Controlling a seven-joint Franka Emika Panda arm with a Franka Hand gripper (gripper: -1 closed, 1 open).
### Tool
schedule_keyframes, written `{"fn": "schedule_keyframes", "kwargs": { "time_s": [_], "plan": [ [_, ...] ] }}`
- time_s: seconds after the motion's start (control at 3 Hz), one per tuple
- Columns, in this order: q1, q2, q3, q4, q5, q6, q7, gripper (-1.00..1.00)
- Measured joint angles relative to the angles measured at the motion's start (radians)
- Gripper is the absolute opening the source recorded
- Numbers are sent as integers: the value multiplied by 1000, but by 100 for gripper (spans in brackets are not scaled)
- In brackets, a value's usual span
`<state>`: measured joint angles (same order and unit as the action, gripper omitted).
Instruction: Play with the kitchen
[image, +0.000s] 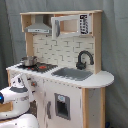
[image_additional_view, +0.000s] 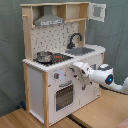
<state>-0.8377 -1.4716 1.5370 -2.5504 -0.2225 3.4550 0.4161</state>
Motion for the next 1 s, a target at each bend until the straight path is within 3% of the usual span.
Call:
{"fn": "schedule_keyframes", "kwargs": {
  "time_s": [0.67,1.0],
  "plan": [
    [150,-13,-32,-11,1,-93,-103,100],
    [159,-16,-36,-59,0,-107,-191,100]
  ]
}}
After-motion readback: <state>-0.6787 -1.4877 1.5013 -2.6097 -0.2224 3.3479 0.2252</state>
